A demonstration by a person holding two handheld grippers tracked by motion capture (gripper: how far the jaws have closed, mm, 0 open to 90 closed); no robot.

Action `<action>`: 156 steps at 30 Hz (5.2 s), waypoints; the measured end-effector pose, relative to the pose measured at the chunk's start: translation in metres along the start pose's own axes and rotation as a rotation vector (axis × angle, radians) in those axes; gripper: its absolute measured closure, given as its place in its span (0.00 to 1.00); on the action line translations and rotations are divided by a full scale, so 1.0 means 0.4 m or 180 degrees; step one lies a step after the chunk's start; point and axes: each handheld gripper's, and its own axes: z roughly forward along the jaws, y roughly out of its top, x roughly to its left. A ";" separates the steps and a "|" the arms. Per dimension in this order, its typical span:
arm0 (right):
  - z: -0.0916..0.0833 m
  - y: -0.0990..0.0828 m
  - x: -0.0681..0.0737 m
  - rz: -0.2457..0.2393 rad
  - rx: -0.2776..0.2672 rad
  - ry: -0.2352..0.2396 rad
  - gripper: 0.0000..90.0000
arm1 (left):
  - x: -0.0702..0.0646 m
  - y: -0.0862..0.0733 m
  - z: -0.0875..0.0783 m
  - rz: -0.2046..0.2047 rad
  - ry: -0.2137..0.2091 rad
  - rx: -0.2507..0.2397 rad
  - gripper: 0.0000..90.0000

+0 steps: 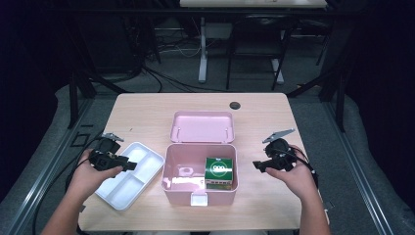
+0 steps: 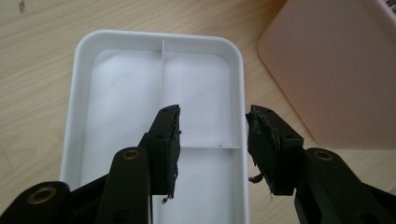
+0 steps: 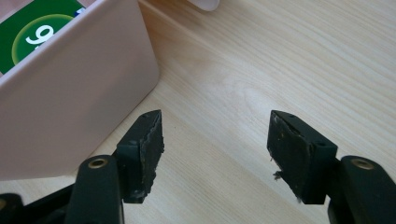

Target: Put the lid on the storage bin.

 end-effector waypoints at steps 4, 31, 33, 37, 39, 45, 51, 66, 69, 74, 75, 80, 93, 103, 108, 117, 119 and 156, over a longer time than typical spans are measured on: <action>-0.002 -0.005 -0.003 0.0025 -0.0020 0.0026 0.39 | 0.000 0.003 0.003 0.0042 0.0053 0.0083 0.64; 0.010 -0.009 -0.002 0.0066 -0.0063 -0.0028 0.38 | 0.029 -0.004 0.079 0.0203 0.0305 0.0796 0.82; 0.011 -0.009 -0.003 0.0071 -0.0071 -0.0025 0.37 | 0.032 -0.002 0.090 0.0194 0.0304 0.0856 0.83; 0.010 -0.010 -0.003 0.0085 -0.0072 -0.0023 0.37 | 0.041 0.003 0.109 0.0202 0.0332 0.0978 0.83; 0.010 -0.010 -0.003 0.0084 -0.0075 -0.0024 0.37 | 0.049 0.003 0.119 0.0174 0.0340 0.1027 0.84; 0.009 -0.010 -0.003 0.0085 -0.0091 -0.0012 0.37 | 0.063 0.002 0.136 0.0162 0.0374 0.1128 0.86; 0.010 -0.010 -0.002 0.0074 -0.0079 -0.0019 0.37 | 0.070 0.006 0.147 0.0139 0.0365 0.1185 0.88; 0.015 -0.008 0.001 0.0038 -0.0053 0.0012 0.37 | 0.082 0.009 0.166 0.0121 0.0359 0.1320 0.92; 0.015 -0.008 0.001 0.0037 -0.0058 0.0006 0.37 | 0.084 0.006 0.164 0.0119 0.0361 0.1327 0.92; 0.016 -0.008 0.002 0.0041 -0.0050 -0.0013 0.37 | 0.083 0.006 0.176 0.0129 0.0356 0.1380 0.93; 0.016 -0.008 0.002 0.0042 -0.0052 -0.0010 0.37 | 0.083 0.008 0.178 0.0138 0.0355 0.1410 0.93; 0.013 -0.008 0.001 0.0049 -0.0068 -0.0007 0.37 | 0.081 0.008 0.198 0.0161 0.0356 0.1482 0.96; 0.017 -0.008 0.003 0.0049 -0.0057 0.0006 0.37 | 0.091 0.004 0.212 0.0089 0.0295 0.1499 0.98; 0.019 -0.008 0.004 0.0042 -0.0060 -0.0005 0.37 | 0.091 0.007 0.220 0.0059 0.0295 0.1557 0.98; 0.020 -0.008 0.004 0.0045 -0.0061 -0.0001 0.37 | 0.092 0.008 0.218 0.0072 0.0314 0.1551 0.98; 0.021 -0.009 0.004 0.0059 -0.0053 -0.0002 0.37 | 0.096 0.015 0.180 0.0046 0.0319 0.1483 0.99; 0.022 -0.009 0.004 0.0057 -0.0050 -0.0003 0.37 | 0.095 0.016 0.169 0.0054 0.0310 0.1472 0.99; 0.026 -0.010 0.004 0.0046 -0.0045 0.0007 0.37 | -0.013 0.129 -0.083 0.0684 0.0406 0.1175 0.99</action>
